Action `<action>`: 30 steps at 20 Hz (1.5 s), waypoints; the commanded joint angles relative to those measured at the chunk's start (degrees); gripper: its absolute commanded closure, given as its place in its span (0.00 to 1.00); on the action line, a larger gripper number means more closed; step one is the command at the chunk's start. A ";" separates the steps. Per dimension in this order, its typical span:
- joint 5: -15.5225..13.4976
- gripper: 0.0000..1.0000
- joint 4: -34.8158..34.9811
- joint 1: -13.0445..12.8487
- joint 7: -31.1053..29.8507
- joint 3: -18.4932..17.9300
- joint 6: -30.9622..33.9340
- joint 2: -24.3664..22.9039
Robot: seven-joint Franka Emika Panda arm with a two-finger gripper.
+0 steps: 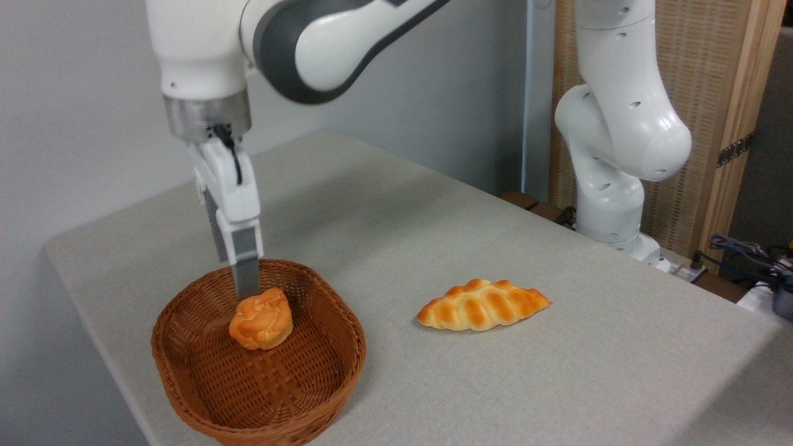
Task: Put bread into the basket
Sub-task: 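Open the gripper and raise it away from the basket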
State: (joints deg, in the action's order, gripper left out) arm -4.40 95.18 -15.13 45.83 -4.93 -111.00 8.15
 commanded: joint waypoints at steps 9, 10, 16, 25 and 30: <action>3.34 0.00 0.53 5.11 -6.28 -0.61 17.31 -10.26; 3.26 0.00 0.27 5.20 -6.37 -0.70 17.31 -10.18; 2.99 0.00 -0.96 9.07 -5.93 0.62 17.40 -10.17; 3.17 0.00 -1.05 9.33 -6.28 2.73 17.49 -9.47; 2.64 0.00 -3.24 9.42 -5.67 2.12 18.80 -8.68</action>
State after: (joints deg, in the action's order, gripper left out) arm -1.96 94.16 -6.18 40.09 -2.66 -94.51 -1.35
